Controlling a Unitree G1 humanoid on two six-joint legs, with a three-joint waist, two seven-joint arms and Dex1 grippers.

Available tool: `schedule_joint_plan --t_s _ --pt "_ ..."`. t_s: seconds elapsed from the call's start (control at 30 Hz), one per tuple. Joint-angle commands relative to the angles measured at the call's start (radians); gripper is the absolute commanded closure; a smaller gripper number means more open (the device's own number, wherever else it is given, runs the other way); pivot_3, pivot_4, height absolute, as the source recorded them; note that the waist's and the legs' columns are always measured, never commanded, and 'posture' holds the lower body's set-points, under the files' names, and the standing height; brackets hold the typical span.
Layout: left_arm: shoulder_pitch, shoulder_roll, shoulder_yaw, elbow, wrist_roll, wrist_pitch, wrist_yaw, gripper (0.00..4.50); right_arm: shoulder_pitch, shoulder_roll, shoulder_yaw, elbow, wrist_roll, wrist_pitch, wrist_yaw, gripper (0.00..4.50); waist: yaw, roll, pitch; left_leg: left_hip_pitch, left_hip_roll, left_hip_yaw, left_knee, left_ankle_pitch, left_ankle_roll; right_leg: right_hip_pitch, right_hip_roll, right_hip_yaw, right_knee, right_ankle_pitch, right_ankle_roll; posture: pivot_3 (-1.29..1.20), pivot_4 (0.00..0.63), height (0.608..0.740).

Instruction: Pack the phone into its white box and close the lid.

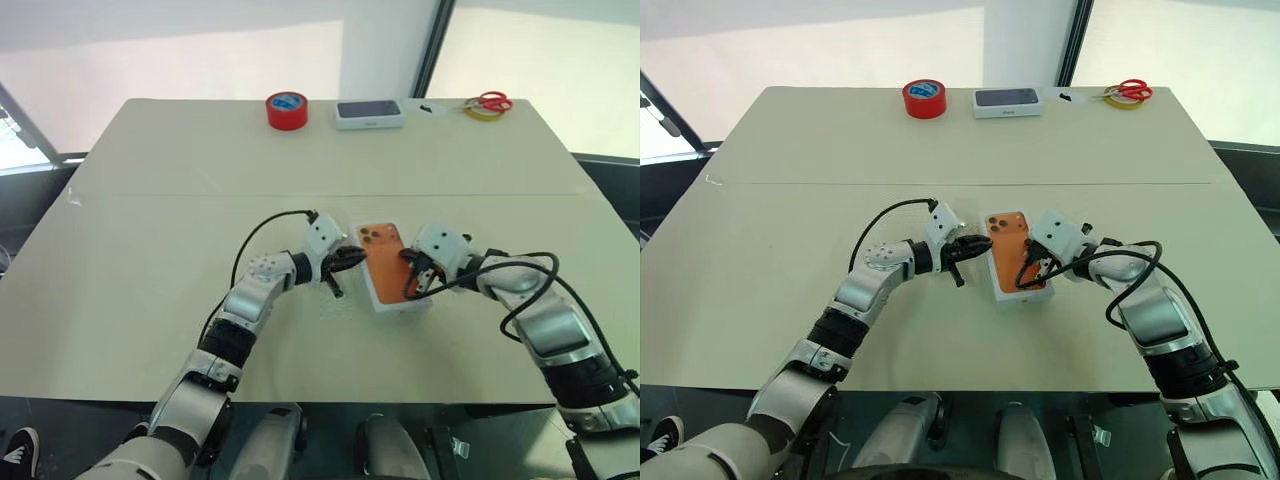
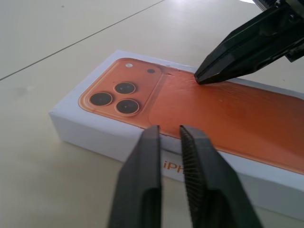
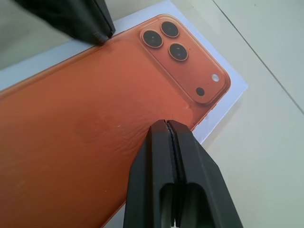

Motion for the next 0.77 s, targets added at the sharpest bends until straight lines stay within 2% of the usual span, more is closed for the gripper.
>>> schedule_joint_plan --t_s 0.03,0.17,0.23,0.3,0.4,0.53,0.63,0.77 --pt "0.015 0.044 0.061 -0.091 -0.04 -0.009 -0.016 2.15 -0.05 0.035 -0.121 -0.003 0.114 0.017 0.012 3.16 -0.003 0.0 0.0 0.0 0.0 0.0 0.0 0.0 0.0 0.0 0.0 0.0 0.0 0.0 0.0 0.0 0.15 0.74" --pt "0.069 0.137 0.143 -0.231 -0.14 0.059 -0.079 0.1 -0.034 0.011 -0.21 -0.03 0.219 -0.006 0.084 1.1 -0.003 0.0 0.0 -0.001 0.0 0.0 -0.001 0.0 0.0 -0.001 0.0 0.0 0.0 0.0 0.0 0.0 0.15 0.74" --pt "0.105 0.188 0.175 -0.3 -0.184 0.08 -0.111 0.0 -0.013 -0.006 -0.251 -0.057 0.281 -0.012 0.139 0.03 -0.005 0.0 0.0 -0.001 0.0 0.0 -0.001 0.0 0.0 -0.001 0.0 0.0 0.0 0.0 0.0 0.0 0.15 0.74" --pt "0.145 0.268 0.229 -0.343 -0.215 0.118 -0.133 0.0 0.048 -0.051 -0.309 -0.109 0.37 -0.002 0.237 0.03 0.001 0.0 0.0 -0.001 0.0 0.0 -0.001 0.0 0.0 -0.001 0.0 0.0 0.0 0.0 0.0 0.0 0.15 0.74" --pt "0.2 0.366 0.285 -0.389 -0.246 0.119 -0.176 0.0 0.126 -0.125 -0.345 -0.135 0.362 -0.108 0.315 0.03 0.001 0.001 0.0 -0.001 0.0 0.0 -0.001 0.0 0.0 -0.001 0.0 0.0 -0.001 0.0 0.0 0.0 0.15 0.74" --pt "0.291 0.502 0.383 -0.381 -0.267 0.116 -0.22 0.0 0.201 -0.219 -0.43 -0.058 0.387 -0.149 0.409 0.03 0.002 0.001 0.0 0.0 0.0 0.0 -0.001 -0.002 -0.002 -0.001 -0.001 0.001 -0.001 0.0 -0.001 0.0 0.15 0.74" --pt "0.357 0.572 0.425 -0.37 -0.272 0.113 -0.24 0.0 0.242 -0.253 -0.464 0.0 0.376 -0.181 0.43 0.03 0.002 0.001 0.0 0.0 0.0 0.0 -0.002 -0.002 -0.002 -0.001 -0.001 0.001 -0.002 0.0 -0.001 0.0 0.15 0.74" --pt "0.414 0.614 0.465 -0.365 -0.278 0.132 -0.237 0.0 0.263 -0.262 -0.466 0.043 0.363 -0.214 0.429 0.03 0.003 0.001 0.0 0.0 0.001 0.001 -0.003 -0.002 -0.002 -0.001 -0.001 0.001 -0.002 -0.001 -0.002 0.0 0.15 0.74"
